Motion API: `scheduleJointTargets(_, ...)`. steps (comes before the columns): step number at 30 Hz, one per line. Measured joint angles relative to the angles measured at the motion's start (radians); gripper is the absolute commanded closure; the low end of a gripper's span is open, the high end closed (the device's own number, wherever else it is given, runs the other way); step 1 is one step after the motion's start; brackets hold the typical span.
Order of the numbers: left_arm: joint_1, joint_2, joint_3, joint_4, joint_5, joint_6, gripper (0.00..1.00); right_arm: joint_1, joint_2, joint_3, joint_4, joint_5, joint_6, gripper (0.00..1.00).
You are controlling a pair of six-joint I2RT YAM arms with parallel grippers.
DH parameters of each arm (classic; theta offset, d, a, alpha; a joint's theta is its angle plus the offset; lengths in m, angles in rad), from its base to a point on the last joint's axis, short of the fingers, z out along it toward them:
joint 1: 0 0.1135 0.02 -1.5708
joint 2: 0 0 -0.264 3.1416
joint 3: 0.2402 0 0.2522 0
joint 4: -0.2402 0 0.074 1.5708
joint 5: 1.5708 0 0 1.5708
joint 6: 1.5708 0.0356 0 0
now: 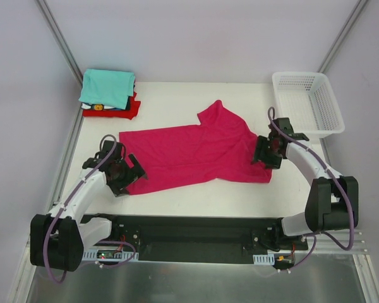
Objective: Fold and stack the t-shirts
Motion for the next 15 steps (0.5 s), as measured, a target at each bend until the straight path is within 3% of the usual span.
scheduleJointTargets(7, -0.008, -0.025, 0.154, 0.003, 0.08, 0.001, 0.01, 0.015, -0.048, 0.002, 0.058, -0.267, 0.062, 0.37)
scheduleJointTargets(15, -0.008, 0.089, 0.033, 0.166, 0.196, -0.007, 0.01, 0.02, 0.027, -0.099, 0.226, -0.492, 0.122, 0.37)
